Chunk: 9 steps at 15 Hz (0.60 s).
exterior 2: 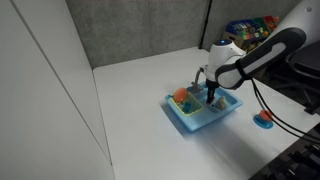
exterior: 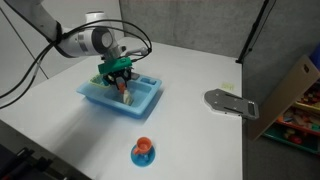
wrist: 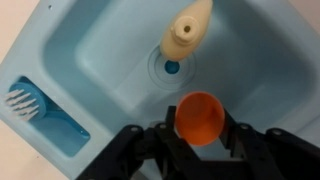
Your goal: Pick up the orange cup and put it in the sink
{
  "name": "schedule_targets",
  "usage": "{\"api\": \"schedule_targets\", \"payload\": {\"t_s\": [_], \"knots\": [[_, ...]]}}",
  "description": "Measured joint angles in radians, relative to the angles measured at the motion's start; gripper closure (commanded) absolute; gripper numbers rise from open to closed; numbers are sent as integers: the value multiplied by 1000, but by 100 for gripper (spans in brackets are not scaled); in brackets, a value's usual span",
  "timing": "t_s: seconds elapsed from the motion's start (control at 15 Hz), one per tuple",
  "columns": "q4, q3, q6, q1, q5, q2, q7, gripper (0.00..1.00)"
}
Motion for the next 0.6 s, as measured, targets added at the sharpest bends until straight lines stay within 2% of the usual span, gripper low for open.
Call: {"api": "schedule_targets", "payload": {"t_s": [0.6], "knots": [[38,5,-2,-1,0,51,-40,82]]}}
